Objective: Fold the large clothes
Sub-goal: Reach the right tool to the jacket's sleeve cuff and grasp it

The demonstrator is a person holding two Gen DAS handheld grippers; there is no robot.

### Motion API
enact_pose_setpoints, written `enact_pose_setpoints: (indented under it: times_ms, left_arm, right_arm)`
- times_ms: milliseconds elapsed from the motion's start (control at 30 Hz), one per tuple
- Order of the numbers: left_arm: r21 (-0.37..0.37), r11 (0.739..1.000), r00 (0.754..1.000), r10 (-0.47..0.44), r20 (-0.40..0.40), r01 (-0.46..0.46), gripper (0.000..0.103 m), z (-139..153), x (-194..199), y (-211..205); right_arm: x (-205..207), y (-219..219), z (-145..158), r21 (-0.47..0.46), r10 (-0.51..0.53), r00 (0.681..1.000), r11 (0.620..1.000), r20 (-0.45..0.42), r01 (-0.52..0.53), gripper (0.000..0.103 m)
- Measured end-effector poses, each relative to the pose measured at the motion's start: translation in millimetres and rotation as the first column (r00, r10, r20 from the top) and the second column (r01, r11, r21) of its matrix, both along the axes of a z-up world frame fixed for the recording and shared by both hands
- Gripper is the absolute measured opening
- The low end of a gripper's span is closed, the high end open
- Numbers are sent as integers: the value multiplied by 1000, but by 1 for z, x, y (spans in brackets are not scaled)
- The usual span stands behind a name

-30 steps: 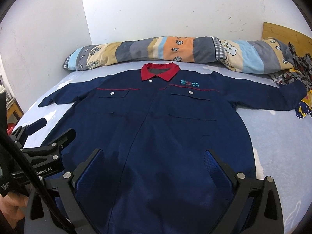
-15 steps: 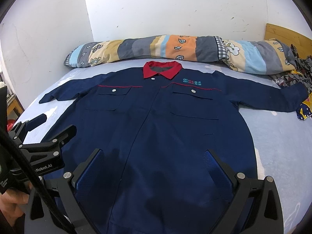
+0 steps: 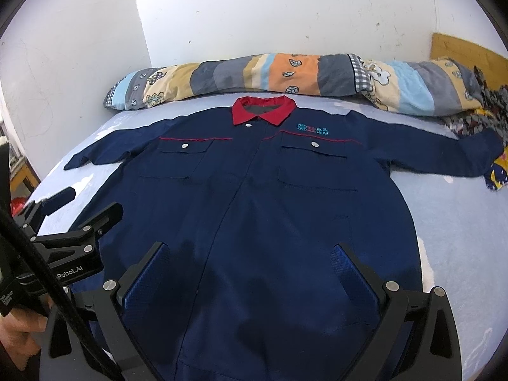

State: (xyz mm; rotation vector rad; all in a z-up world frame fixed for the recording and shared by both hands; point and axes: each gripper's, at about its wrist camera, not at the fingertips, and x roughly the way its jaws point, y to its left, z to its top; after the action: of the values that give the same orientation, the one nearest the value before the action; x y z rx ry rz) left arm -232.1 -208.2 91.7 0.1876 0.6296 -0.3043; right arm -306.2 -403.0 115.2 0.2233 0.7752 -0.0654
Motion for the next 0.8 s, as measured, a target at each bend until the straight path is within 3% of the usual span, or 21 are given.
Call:
enact_pose_setpoints:
  times_ms: [200, 433, 533, 667, 767, 800]
  left_arm:
    - [-65, 995, 995, 76, -62, -80, 103, -4, 33, -10]
    - [-43, 999, 996, 18, -85, -22, 103, -12, 56, -49]
    - [-42, 999, 997, -21, -70, 18, 103, -7, 55, -61]
    - [-31, 996, 995, -81, -66, 79, 103, -6, 49, -75]
    - [-17, 993, 991, -115, -68, 114, 103, -7, 45, -84]
    - [-13, 993, 990, -121, -70, 121, 103, -8, 46, -86]
  right_arm:
    - [-1, -39, 1, 152, -65, 998, 986, 4, 63, 103]
    - [-11, -115, 22, 262, -185, 981, 951, 54, 165, 103]
    - [-12, -162, 27, 276, -235, 971, 937, 51, 213, 103]
    - [-16, -246, 26, 324, -337, 941, 892, 18, 314, 101]
    - [-16, -309, 22, 339, -426, 905, 847, -26, 408, 93]
    - [-15, -331, 20, 344, -457, 889, 829, -40, 441, 86]
